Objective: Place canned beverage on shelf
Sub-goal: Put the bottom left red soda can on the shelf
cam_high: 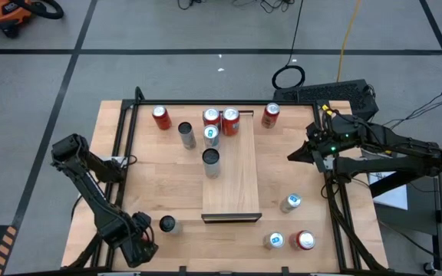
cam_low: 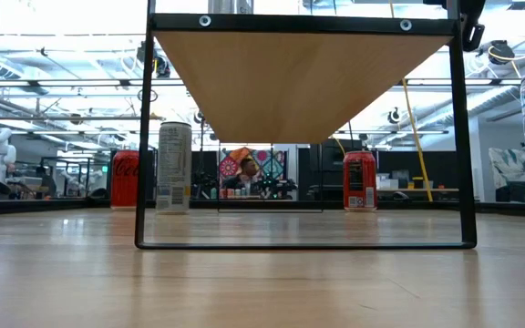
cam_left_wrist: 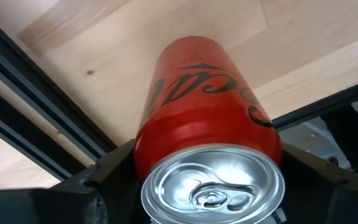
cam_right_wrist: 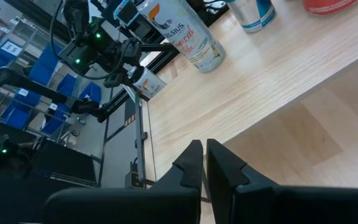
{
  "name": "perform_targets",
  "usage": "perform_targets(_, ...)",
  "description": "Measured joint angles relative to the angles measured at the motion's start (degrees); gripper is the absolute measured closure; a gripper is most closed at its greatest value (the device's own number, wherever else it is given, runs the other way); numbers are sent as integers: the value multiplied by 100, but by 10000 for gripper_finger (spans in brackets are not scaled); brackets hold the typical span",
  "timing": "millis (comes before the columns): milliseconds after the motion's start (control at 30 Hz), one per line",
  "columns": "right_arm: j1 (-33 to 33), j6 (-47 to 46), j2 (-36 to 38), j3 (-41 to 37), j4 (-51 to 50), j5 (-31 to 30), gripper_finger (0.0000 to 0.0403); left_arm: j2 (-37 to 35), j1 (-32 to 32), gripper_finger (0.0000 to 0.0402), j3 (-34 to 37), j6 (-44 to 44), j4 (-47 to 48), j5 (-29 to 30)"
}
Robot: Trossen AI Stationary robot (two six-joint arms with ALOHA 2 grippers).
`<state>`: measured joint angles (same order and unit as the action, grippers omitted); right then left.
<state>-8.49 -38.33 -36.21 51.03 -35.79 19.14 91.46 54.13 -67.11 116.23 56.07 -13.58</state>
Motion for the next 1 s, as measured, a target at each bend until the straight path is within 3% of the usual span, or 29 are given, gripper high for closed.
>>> perform_targets(400,0,-3,-15,0,129,20,403,-201,-20,114,-308,-121,13,76)
perform_targets(700,0,-70,-25,0,609,37,403,-776,-40,114,-1314,-116,83,122)
perform_targets(1000,0,0,-84,0,723,39,403,-1227,-205,114,-2426,-430,79,1730)
